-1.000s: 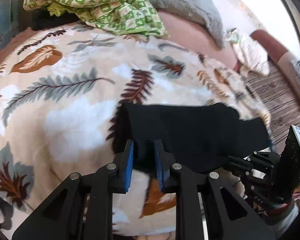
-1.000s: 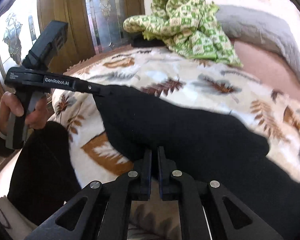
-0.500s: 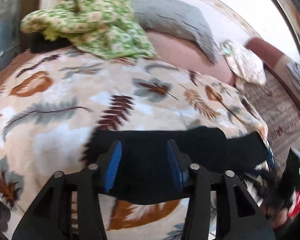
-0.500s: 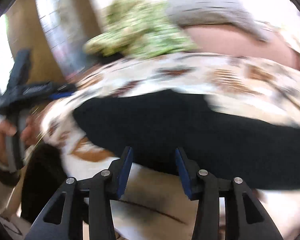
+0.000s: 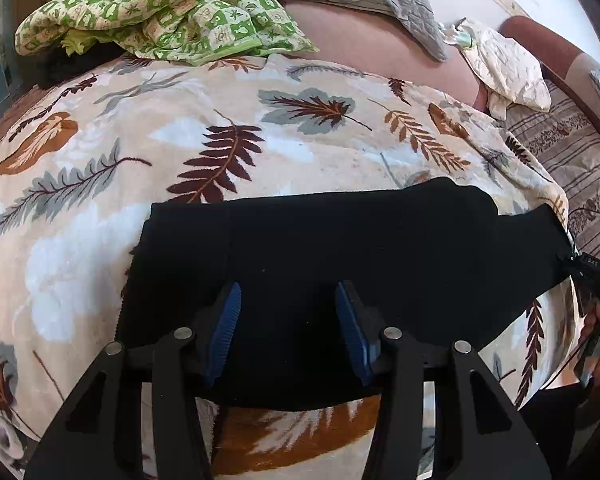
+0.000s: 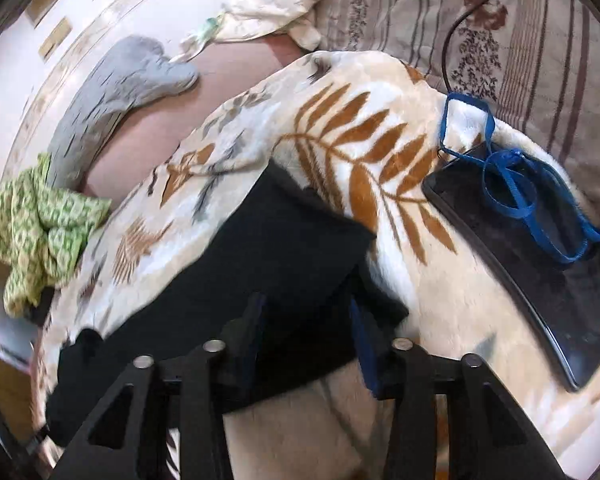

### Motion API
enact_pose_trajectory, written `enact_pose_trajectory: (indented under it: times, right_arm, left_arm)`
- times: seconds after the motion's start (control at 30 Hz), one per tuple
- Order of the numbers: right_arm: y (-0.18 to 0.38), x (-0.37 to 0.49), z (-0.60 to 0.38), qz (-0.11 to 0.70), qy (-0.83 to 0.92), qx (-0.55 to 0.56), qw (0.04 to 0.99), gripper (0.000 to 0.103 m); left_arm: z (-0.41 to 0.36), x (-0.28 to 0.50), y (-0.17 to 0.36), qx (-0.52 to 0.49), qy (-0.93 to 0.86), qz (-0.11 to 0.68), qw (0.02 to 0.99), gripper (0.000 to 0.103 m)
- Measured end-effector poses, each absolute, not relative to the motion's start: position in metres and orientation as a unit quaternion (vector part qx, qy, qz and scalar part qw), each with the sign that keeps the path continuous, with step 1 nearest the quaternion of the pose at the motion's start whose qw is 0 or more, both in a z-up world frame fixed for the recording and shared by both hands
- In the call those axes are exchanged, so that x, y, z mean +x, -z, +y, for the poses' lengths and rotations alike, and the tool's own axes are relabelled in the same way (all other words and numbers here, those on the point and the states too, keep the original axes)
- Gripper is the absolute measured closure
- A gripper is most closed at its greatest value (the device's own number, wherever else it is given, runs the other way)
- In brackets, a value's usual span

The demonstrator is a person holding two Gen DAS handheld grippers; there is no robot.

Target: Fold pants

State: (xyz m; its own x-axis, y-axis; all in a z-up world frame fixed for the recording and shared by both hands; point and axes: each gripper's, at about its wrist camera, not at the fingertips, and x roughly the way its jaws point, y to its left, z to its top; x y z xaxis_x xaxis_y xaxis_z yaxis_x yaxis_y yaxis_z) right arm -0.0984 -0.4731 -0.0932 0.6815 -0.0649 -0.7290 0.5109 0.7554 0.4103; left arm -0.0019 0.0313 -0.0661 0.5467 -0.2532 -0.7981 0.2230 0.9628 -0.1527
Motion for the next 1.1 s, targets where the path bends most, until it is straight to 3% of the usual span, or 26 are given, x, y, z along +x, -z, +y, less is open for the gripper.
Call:
enact_pose_trajectory:
  times: [0.2,0.37,0.43,0.47,0.53,0.6,0.67,0.97,1.1]
  right_arm:
    - [0.074,-0.118,-0.462,0.351,0.154,0.282,0.880,0.099]
    - [0.096,-0.120,-0.469,0.377,0.159,0.298,0.863,0.096]
    - [0.096,-0.124,-0.471,0.368,0.158,0.307,0.863,0.095]
    - [0.093,-0.125,-0.470,0.367,0.159,0.300,0.866,0.091]
    - [0.089,-0.128,-0.469,0.367,0.165,0.288,0.869,0.085]
    - [0.086,-0.134,-0.470,0.365,0.170,0.294,0.867,0.072]
    - [0.086,-0.137,-0.471,0.368,0.175,0.297,0.863,0.068]
    - [0.096,-0.143,-0.474,0.373,0.163,0.313,0.858,0.060]
    - [0.098,-0.143,-0.474,0.363,0.142,0.320,0.863,0.050]
  left_arm:
    - [0.028,-0.004,0.065,-0.002,0.136,0.450,0.882,0.055]
    - [0.024,-0.006,0.055,-0.009,0.147,0.447,0.882,0.055]
    - [0.021,-0.009,0.046,-0.011,0.154,0.440,0.884,0.048]
    - [0.017,-0.011,0.040,-0.011,0.161,0.432,0.887,0.038]
    - [0.008,-0.013,0.028,-0.010,0.178,0.420,0.890,0.030]
    - [-0.008,-0.013,0.019,-0.005,0.202,0.412,0.888,0.028]
    - [-0.029,-0.011,0.015,0.002,0.231,0.415,0.880,0.022]
    - [-0.175,0.015,0.020,0.041,0.411,0.448,0.793,0.021]
    - [-0.242,0.034,0.026,0.045,0.476,0.461,0.747,0.021]
